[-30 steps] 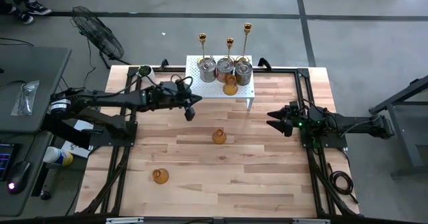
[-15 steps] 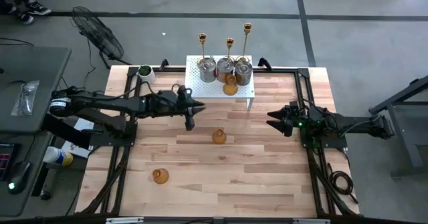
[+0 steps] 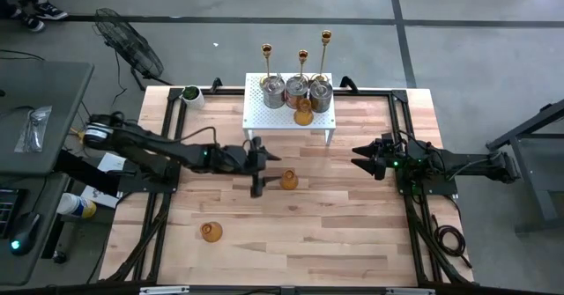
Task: Pick & Place candle stick holders
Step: Put the right orange glass candle holder on the shelf
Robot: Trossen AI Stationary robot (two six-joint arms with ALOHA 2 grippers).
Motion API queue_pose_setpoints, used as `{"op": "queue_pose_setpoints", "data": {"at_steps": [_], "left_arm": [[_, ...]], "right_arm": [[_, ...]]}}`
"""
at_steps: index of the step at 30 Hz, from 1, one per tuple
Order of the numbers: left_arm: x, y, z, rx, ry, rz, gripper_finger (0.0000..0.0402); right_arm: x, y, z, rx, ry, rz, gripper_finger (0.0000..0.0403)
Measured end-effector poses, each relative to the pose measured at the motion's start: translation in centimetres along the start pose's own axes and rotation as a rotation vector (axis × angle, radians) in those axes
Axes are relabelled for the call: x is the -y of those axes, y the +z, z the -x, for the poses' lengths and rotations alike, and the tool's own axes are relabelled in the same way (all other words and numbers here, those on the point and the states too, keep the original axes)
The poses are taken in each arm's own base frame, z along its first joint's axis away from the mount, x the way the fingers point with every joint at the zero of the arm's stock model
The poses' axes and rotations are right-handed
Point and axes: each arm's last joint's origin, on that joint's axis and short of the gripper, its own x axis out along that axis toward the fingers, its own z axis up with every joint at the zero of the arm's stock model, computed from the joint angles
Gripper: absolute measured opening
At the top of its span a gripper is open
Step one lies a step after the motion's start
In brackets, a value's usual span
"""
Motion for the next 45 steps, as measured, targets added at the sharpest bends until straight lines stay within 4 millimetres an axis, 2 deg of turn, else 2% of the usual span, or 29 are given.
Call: {"op": "queue_pose_setpoints", "data": {"at_steps": [5, 9, 14, 18, 27, 37, 40, 45], "left_arm": [[0.8, -1.4, 0.0, -0.026, 0.037, -0.018, 0.0282], [1.2, -2.7, 0.4, 0.04, 0.047, 0.012, 0.0283], [1.1, -5.2, 0.5, 0.045, 0.133, 0.027, 0.0283], [1.1, -7.1, 0.0, 0.034, 0.172, 0.054, 0.0283], [1.8, -9.5, -2.6, 0.103, 0.18, 0.099, 0.0283], [2.6, -11.0, -5.2, 0.134, 0.122, 0.135, 0.0283], [2.9, -10.7, -5.8, 0.142, 0.057, 0.133, 0.0283], [3.2, -10.3, -6.9, 0.152, 0.072, 0.133, 0.0283]], "right_arm": [[0.0, 0.0, 0.0, 0.0, 0.0, 0.0, 0.0375], [0.0, 0.0, 0.0, 0.0, 0.0, 0.0, 0.0375], [0.0, 0.0, 0.0, 0.0, 0.0, 0.0, 0.0375], [0.0, 0.0, 0.0, 0.0, 0.0, 0.0, 0.0375], [0.0, 0.0, 0.0, 0.0, 0.0, 0.0, 0.0375], [0.0, 0.0, 0.0, 0.0, 0.0, 0.0, 0.0375], [0.0, 0.0, 0.0, 0.0, 0.0, 0.0, 0.0375], [0.0, 0.0, 0.0, 0.0, 0.0, 0.0, 0.0375]]}}
